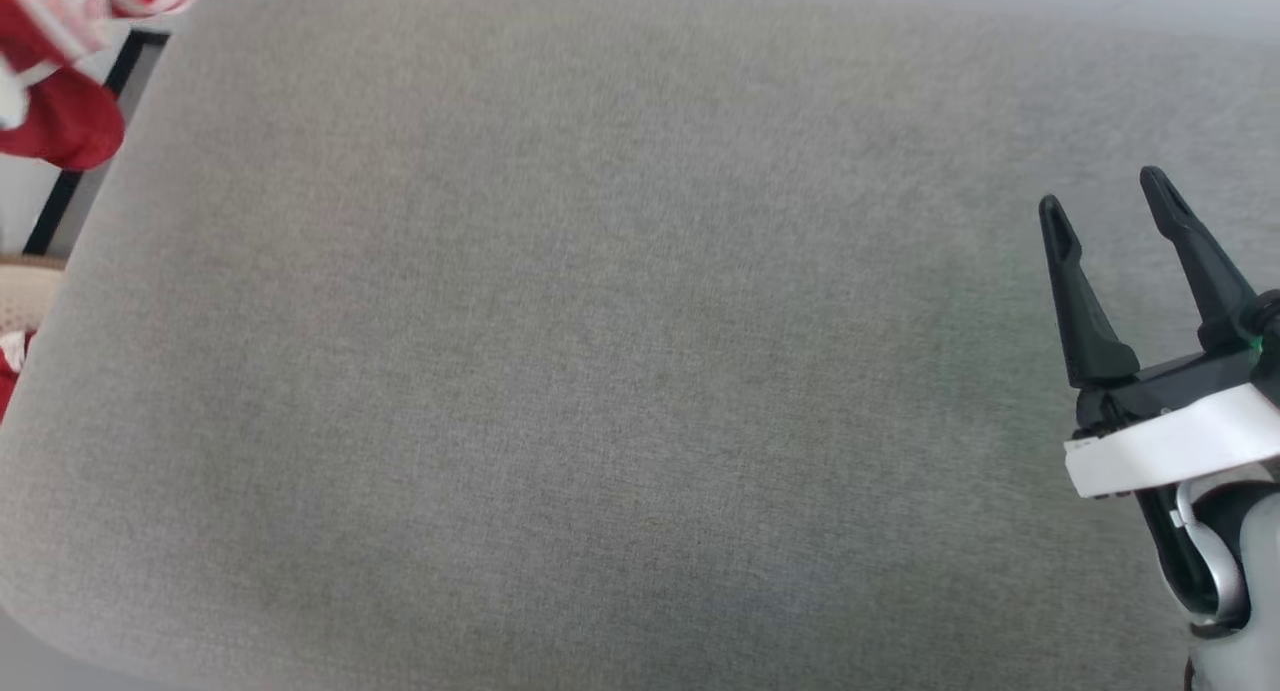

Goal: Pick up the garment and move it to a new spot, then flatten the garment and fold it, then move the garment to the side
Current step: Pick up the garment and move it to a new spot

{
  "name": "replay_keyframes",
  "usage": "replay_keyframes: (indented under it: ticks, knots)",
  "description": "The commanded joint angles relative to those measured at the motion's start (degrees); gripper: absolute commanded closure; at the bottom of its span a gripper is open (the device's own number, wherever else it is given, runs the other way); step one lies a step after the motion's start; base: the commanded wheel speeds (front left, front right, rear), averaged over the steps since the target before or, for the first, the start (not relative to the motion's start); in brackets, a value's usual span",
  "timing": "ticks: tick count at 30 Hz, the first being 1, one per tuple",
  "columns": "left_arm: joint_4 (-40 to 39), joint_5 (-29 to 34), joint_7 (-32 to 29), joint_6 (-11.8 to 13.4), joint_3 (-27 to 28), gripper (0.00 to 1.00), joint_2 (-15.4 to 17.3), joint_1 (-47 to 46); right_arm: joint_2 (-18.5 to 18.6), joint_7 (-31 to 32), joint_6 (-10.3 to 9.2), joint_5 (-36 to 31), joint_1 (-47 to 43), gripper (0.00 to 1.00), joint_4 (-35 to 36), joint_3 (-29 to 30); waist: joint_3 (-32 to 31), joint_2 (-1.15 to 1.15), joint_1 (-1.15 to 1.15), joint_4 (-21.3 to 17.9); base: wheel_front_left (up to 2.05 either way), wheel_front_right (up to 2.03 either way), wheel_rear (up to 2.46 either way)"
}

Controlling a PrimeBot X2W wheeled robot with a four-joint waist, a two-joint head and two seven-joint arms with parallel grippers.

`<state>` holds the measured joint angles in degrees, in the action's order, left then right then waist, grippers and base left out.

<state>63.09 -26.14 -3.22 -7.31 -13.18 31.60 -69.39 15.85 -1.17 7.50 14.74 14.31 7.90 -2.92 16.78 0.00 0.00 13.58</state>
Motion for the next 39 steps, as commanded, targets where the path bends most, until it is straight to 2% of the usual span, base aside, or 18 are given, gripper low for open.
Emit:
replay_keyframes:
  ticks: [1,9,15,23,27,33,39]
  knots:
    - [-2.7,-1.3,-0.9,-0.1,-1.7,1.0,-0.2,0.0,-0.5,-0.7,-0.02,0.3,-0.9,0.0,-0.4,0.5,-1.7,0.0,0.0,-0.6,0.0,0.0,0.0]
    - [-20.5,-8.5,-10.2,-0.2,-10.7,1.0,2.6,4.2,-2.2,-3.2,-0.02,0.3,-2.7,0.0,-1.6,4.0,-4.4,0.0,0.0,-3.4,0.0,0.0,0.0]
    - [-35.3,-12.1,-17.7,0.0,-13.6,1.0,4.5,8.9,-3.9,-5.0,-0.02,-0.3,-4.3,0.0,-2.2,6.3,-5.8,0.0,0.0,-7.9,0.0,0.0,0.0]
    - [-56.0,-15.0,-27.8,3.8,-16.4,1.0,4.4,15.5,-5.7,-6.8,-0.02,-0.4,-5.8,0.0,-3.4,8.6,-6.4,0.0,0.0,-14.9,0.0,0.0,0.0]
    - [-62.9,-14.8,-31.3,5.6,-19.1,1.0,4.0,19.4,-6.6,-7.6,-0.02,-0.1,-6.5,0.0,-4.2,8.5,-6.3,0.0,0.0,-18.2,0.0,0.0,0.0]
    - [-64.3,-14.5,-33.1,6.4,-24.1,1.0,2.7,25.9,-7.9,-8.7,-0.01,0.4,-6.7,0.0,-6.3,6.9,-6.1,0.0,0.0,-22.5,0.0,0.0,0.0]
    - [-57.1,-13.4,-32.0,4.4,-29.7,1.0,0.6,31.2,-8.9,-9.6,-0.02,0.9,-6.8,0.0,-8.7,5.2,-6.1,0.0,0.0,-25.0,0.0,0.0,0.0]
